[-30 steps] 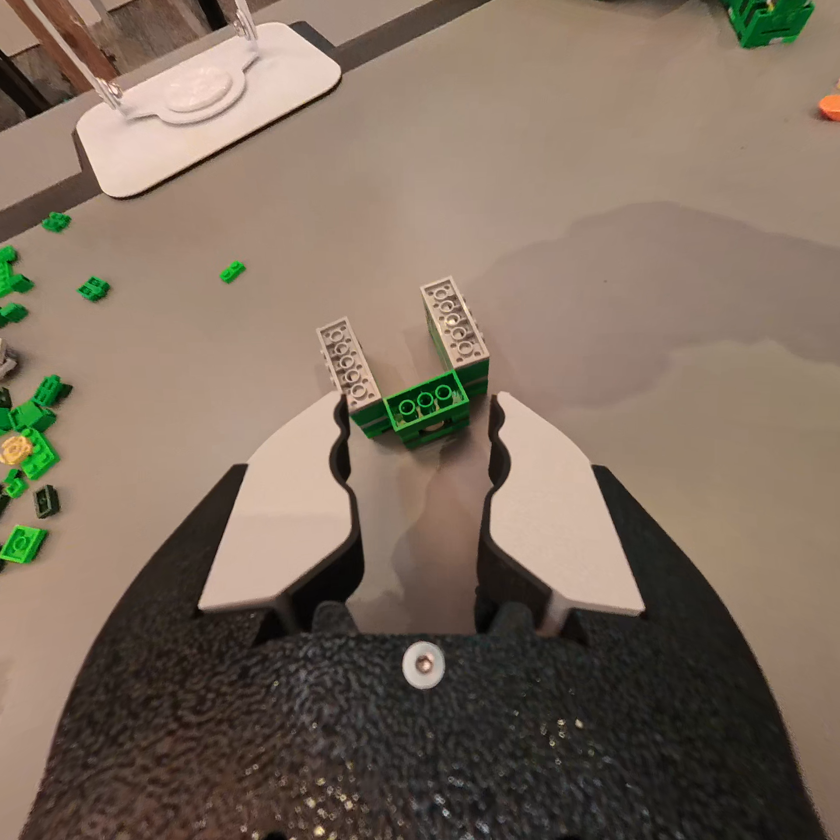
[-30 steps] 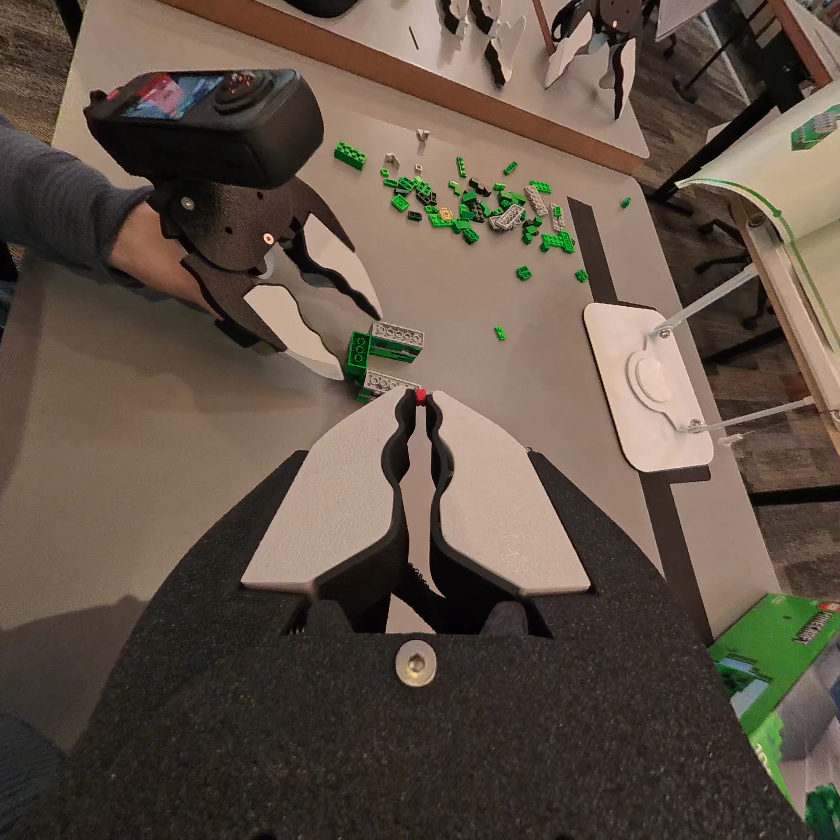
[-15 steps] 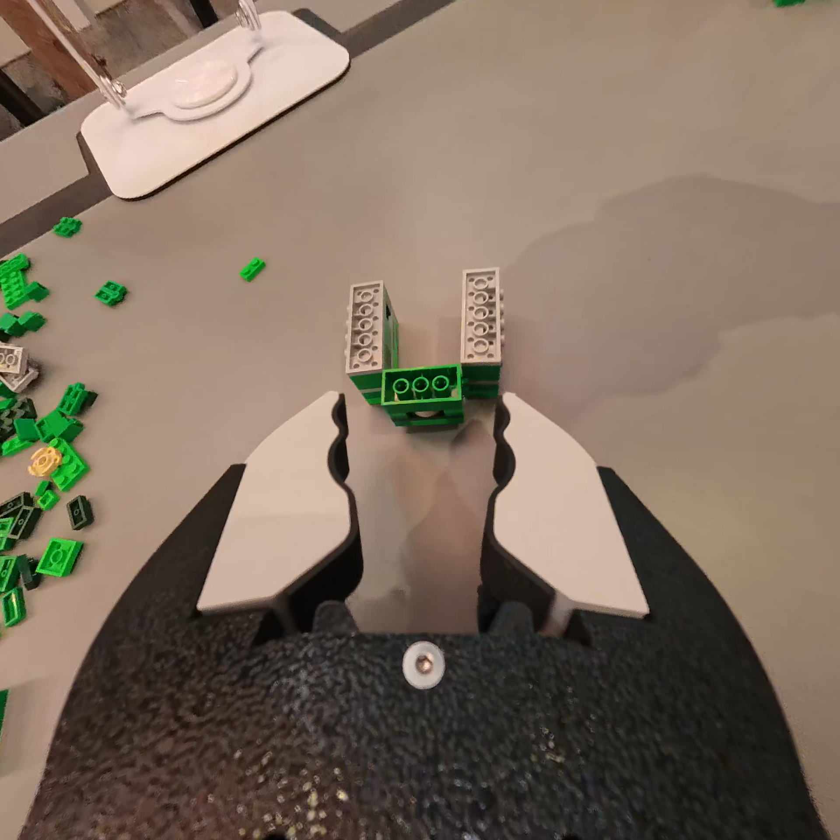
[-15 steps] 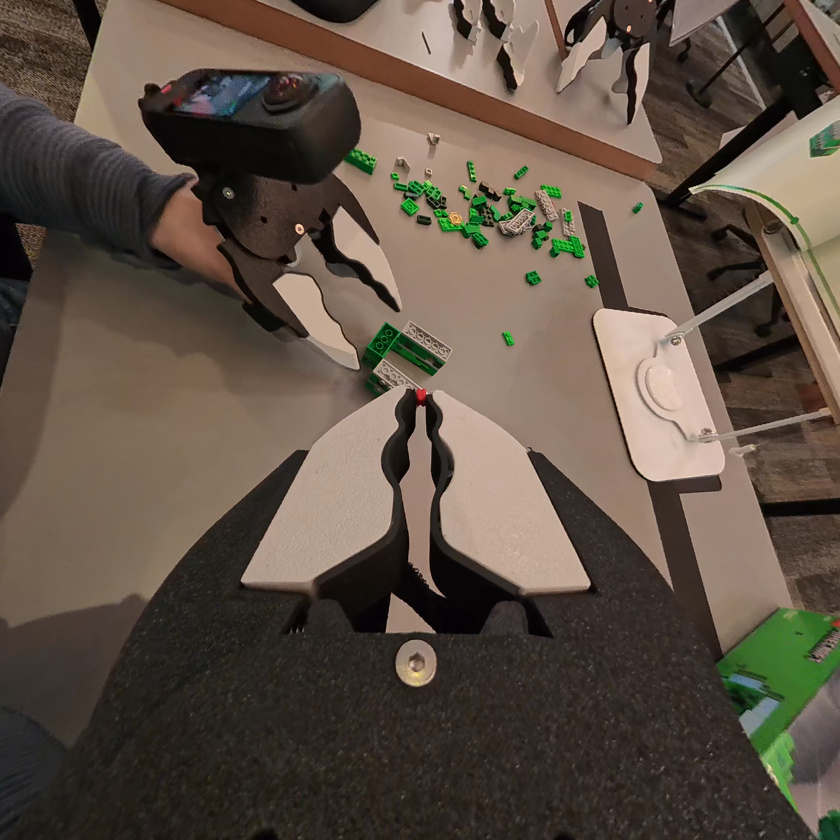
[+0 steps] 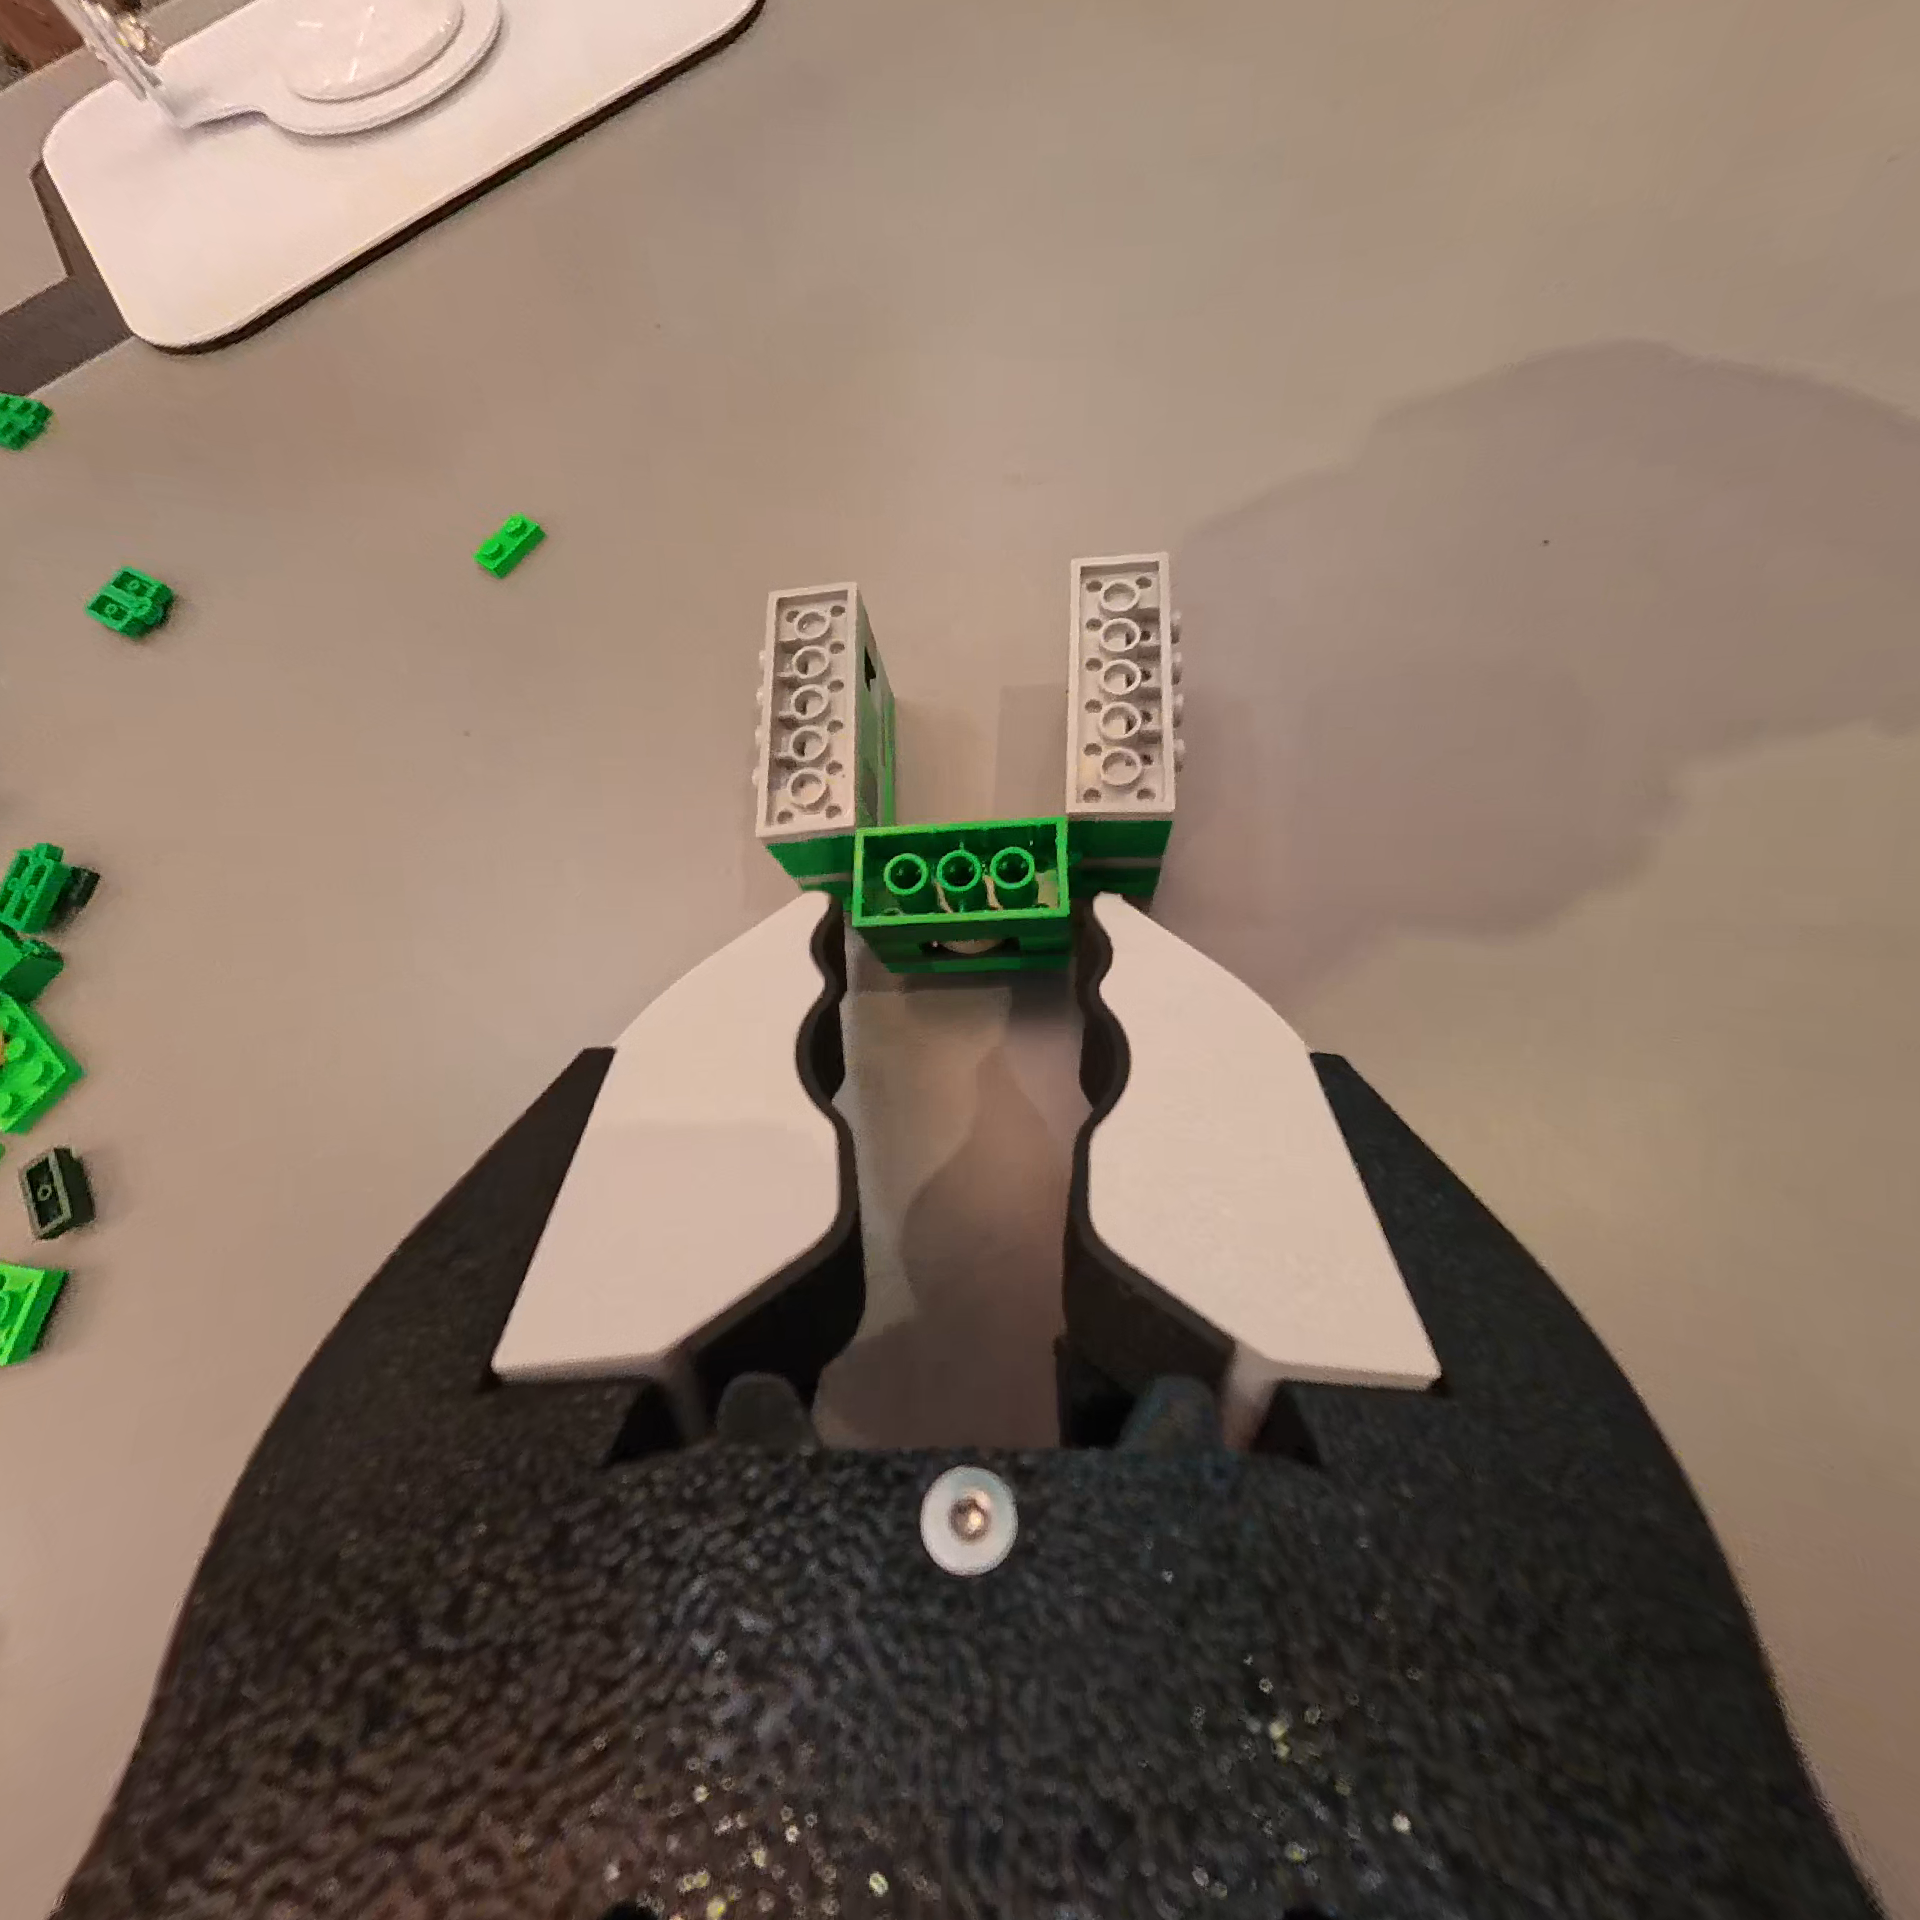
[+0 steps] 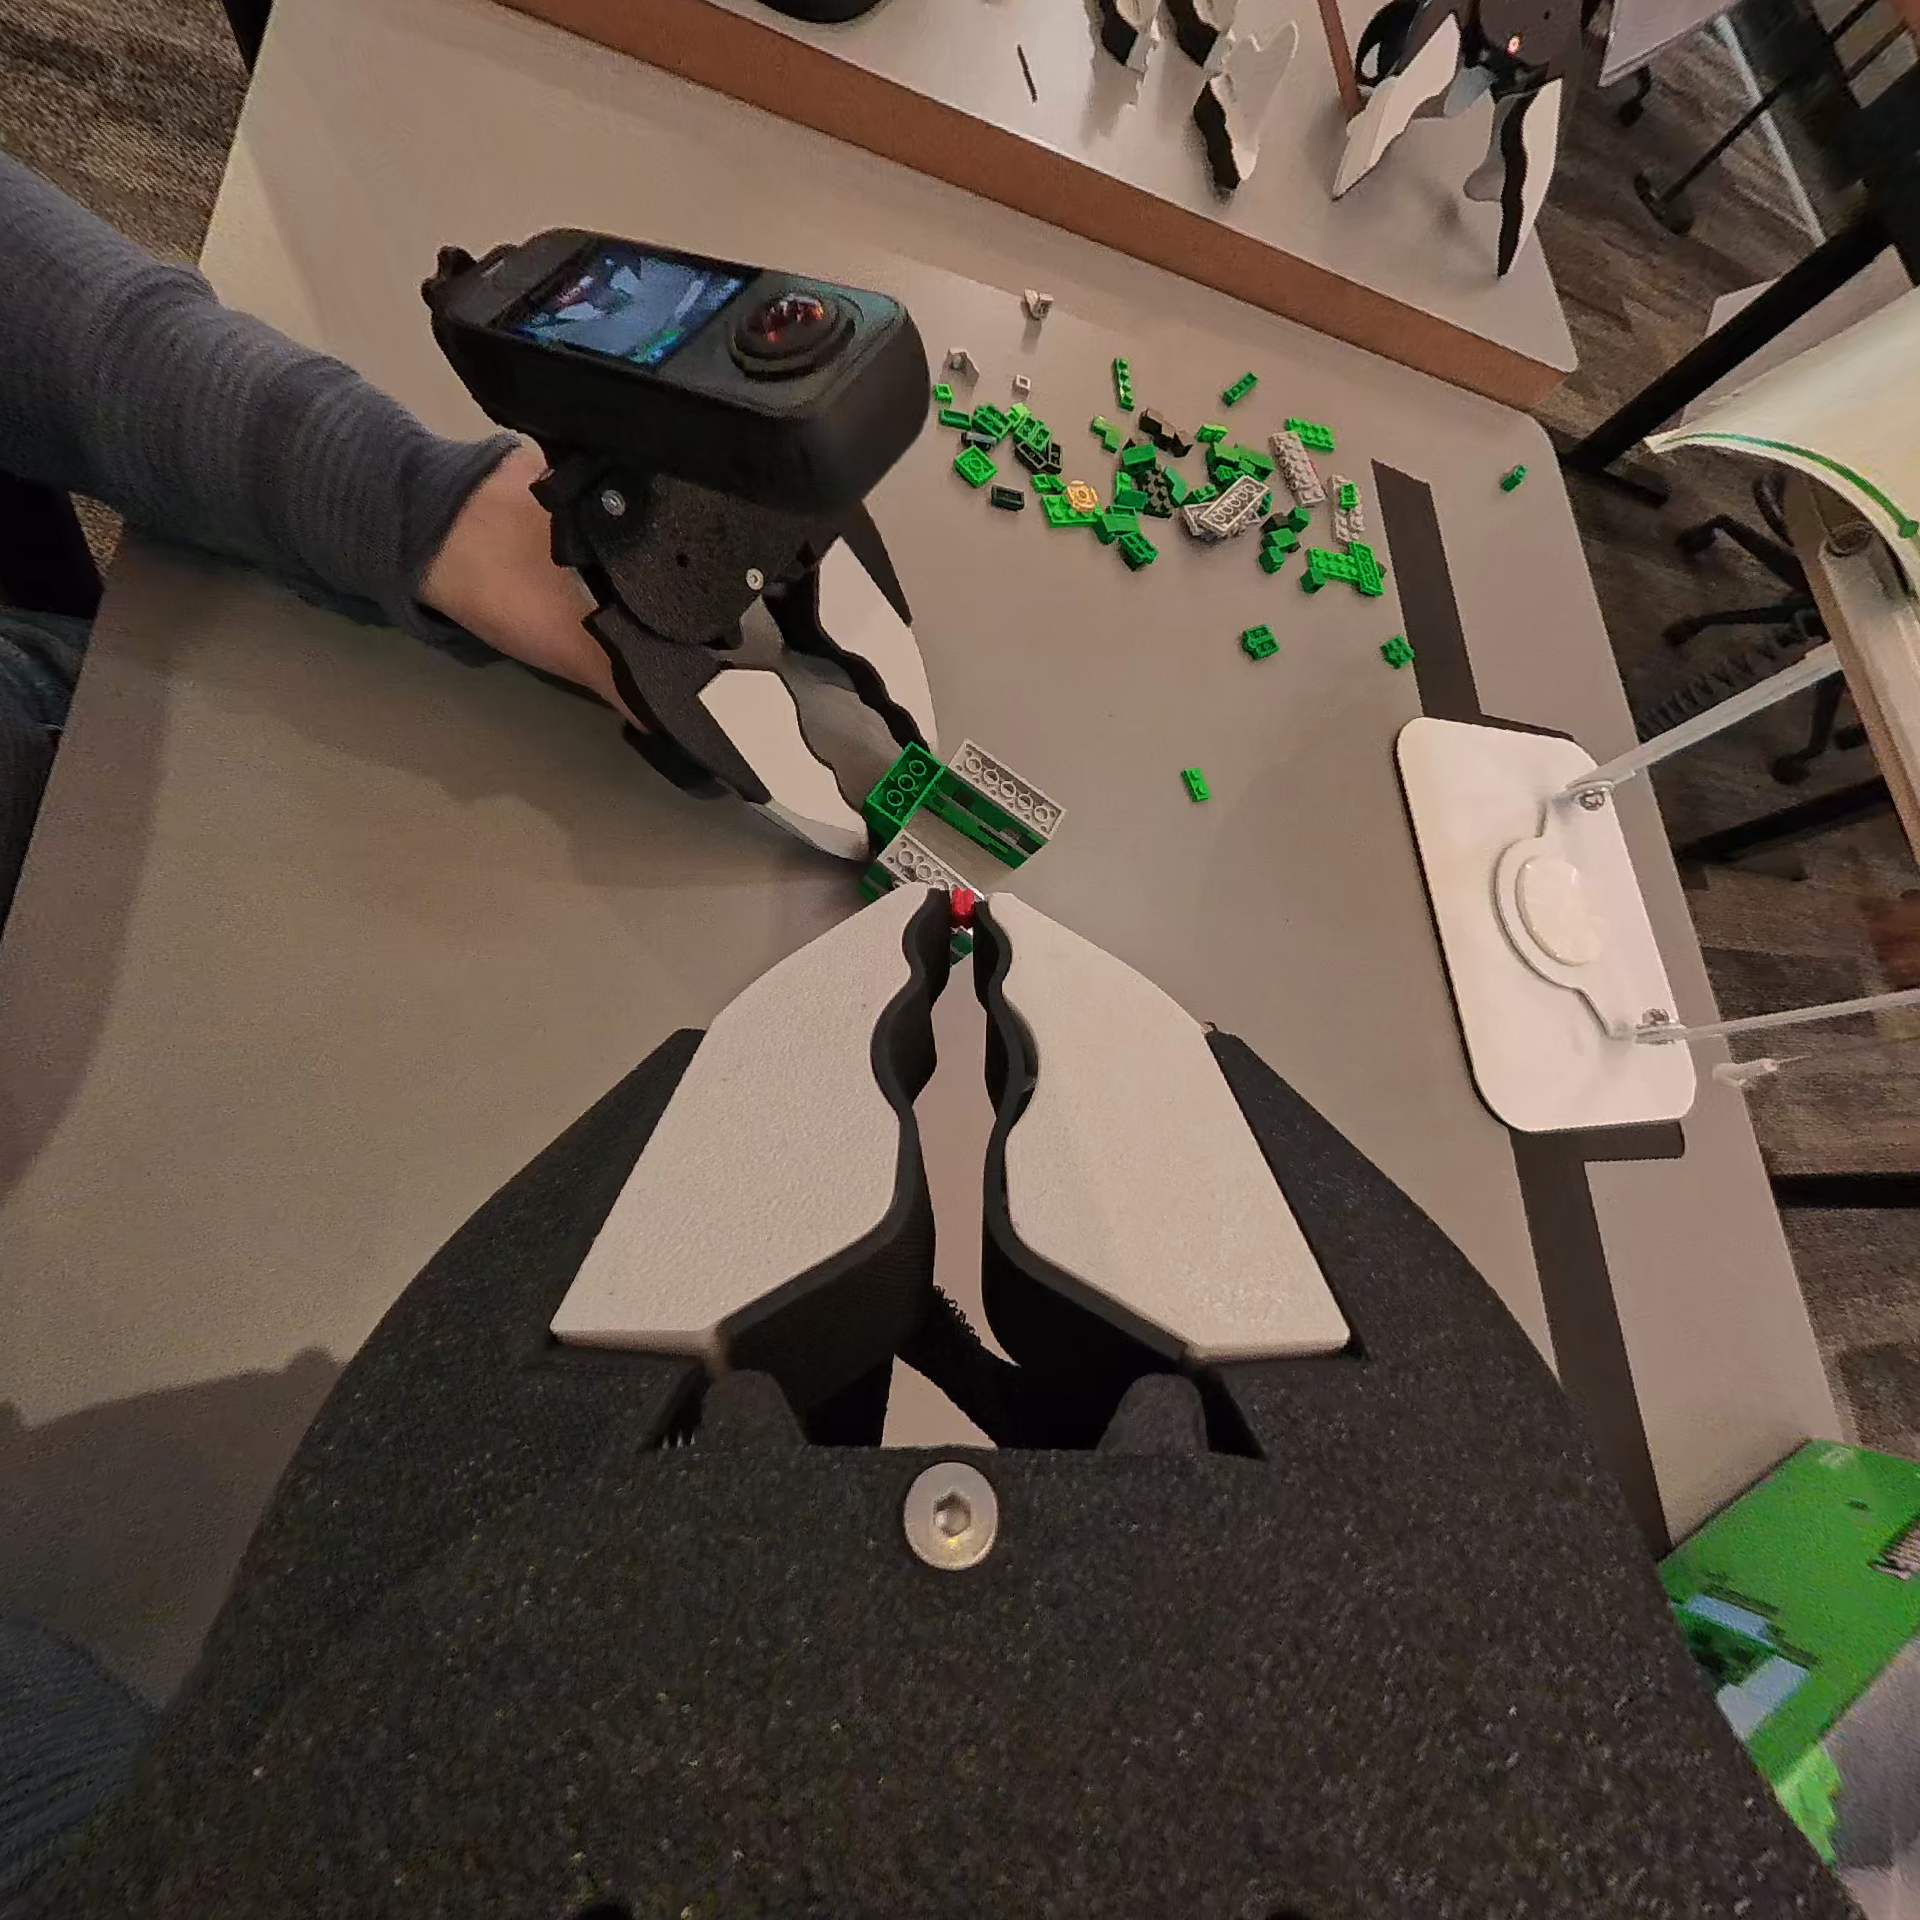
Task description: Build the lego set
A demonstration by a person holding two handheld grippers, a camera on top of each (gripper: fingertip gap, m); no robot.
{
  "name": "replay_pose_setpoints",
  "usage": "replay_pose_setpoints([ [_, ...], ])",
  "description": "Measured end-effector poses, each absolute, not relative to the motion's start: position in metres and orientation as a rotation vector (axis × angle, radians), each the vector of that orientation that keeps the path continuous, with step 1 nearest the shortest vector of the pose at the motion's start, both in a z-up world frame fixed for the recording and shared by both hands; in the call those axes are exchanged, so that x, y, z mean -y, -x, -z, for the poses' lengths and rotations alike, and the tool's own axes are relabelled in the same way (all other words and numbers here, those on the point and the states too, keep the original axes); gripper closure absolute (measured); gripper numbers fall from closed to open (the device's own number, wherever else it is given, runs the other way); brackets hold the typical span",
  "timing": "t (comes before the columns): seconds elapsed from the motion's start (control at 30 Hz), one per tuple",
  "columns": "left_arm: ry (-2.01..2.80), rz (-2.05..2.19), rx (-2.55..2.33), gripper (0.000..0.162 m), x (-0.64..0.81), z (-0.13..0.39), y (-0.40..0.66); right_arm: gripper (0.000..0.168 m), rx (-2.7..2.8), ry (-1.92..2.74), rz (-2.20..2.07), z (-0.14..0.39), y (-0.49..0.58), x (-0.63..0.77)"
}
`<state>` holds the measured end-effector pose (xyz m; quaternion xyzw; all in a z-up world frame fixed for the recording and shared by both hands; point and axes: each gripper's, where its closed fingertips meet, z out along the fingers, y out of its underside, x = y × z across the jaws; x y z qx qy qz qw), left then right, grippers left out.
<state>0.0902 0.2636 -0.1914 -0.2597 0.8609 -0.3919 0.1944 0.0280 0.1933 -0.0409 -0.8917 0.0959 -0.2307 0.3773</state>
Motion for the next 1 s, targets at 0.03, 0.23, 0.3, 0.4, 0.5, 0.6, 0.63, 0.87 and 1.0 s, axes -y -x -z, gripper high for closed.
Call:
replay_pose_setpoints([
  [0.03,0.713,1.102,-2.412,0.123,-0.262,0.191,-0.09,0.165,-0.244,2.281,0.589,0.041,-0.028,-0.193],
  [0.23,0.636,1.128,-2.409,0.125,-0.257,0.187,-0.092,0.165,-0.25,2.288,0.578,0.045,-0.03,-0.194],
  [0.3,0.582,1.167,-2.38,0.125,-0.257,0.181,-0.094,0.165,-0.252,2.289,0.582,0.046,-0.032,-0.193],
  [0.4,0.478,1.264,-2.329,0.125,-0.254,0.165,-0.098,0.165,-0.247,2.274,0.592,0.046,-0.035,-0.191],
  [0.5,0.345,1.302,-2.319,0.125,-0.249,0.154,-0.105,0.165,-0.23,2.239,0.61,0.045,-0.04,-0.191],
  [0.6,0.218,1.312,-2.329,0.125,-0.24,0.151,-0.117,0.165,-0.2,2.159,0.643,0.038,-0.046,-0.191],
  [0.63,0.183,1.31,-2.328,0.125,-0.237,0.152,-0.122,0.165,-0.186,2.118,0.652,0.035,-0.048,-0.192],
  [0.87,-0.017,1.238,-2.251,0.125,-0.228,0.159,-0.169,0.165,-0.278,1.681,0.94,0.019,-0.102,-0.168],
  [1.0,-0.058,1.306,-2.257,0.125,-0.225,0.157,-0.176,0.165,-0.523,1.368,1.228,0.04,-0.141,-0.127],
])
